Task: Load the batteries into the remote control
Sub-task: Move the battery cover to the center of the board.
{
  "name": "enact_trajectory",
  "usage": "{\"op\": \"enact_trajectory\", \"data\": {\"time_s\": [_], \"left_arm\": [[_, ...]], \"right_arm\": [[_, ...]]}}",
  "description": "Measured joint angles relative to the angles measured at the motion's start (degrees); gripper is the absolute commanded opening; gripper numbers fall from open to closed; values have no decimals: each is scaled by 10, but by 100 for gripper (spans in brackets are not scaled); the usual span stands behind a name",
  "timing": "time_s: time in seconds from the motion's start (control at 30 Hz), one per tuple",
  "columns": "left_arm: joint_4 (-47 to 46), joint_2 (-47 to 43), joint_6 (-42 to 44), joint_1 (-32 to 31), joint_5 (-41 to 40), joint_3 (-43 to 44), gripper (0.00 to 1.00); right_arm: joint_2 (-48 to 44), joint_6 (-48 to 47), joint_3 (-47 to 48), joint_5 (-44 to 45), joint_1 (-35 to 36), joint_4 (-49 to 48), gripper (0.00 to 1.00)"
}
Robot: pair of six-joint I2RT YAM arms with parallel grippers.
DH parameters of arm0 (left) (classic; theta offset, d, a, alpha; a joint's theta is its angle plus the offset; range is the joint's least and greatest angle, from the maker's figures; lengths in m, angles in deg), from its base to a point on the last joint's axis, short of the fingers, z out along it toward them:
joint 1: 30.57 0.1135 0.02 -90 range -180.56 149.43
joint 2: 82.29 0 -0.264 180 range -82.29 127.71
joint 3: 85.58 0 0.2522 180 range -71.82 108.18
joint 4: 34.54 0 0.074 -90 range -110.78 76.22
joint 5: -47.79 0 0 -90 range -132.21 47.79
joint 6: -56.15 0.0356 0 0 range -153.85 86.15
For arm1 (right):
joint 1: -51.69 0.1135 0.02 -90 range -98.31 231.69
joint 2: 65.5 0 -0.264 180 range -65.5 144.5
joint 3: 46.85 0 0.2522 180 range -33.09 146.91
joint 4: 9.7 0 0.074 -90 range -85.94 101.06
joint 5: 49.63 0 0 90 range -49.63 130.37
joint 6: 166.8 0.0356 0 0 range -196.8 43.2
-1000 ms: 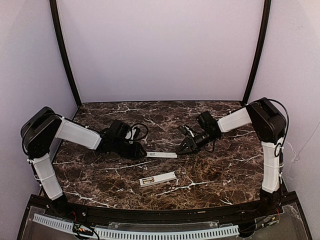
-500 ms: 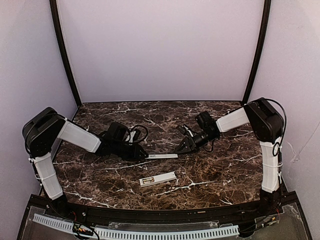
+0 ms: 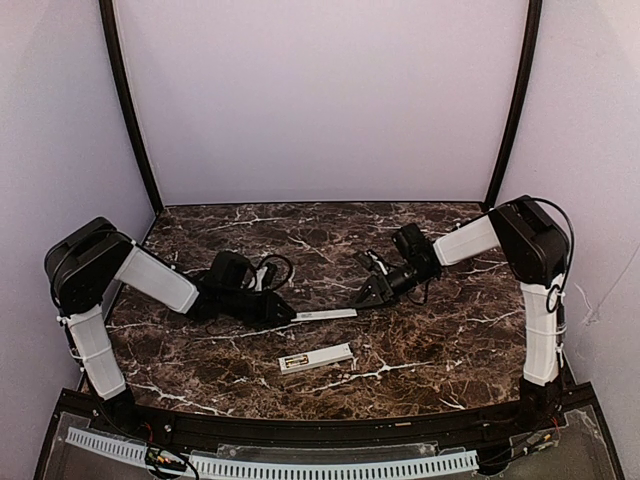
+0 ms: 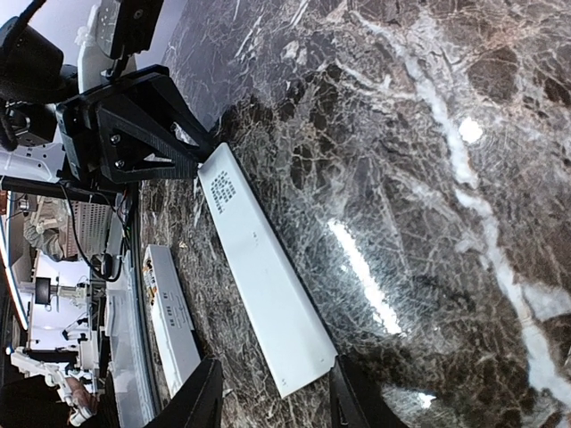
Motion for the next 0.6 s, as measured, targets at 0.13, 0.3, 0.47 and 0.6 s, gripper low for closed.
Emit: {"op": "enact_trajectory", "data": {"time_s": [0.13,0.3,0.47,0.6], "left_arm": [[-19,-5,-10,-3,13,-17,20],[-20,-26,-10,-13,18,-34,20],[-12,-48,-10,-30,17,-38,20],[-7,-61,-11,-43,16,-38,20]], "right_arm": [[-11,0,-21,-1,2,-7,39],[-26,3,-42,0,9,-10,38],[-42,6,-61,5,10,-10,38],[-59,8,-82,12,11,-8,37]]}}
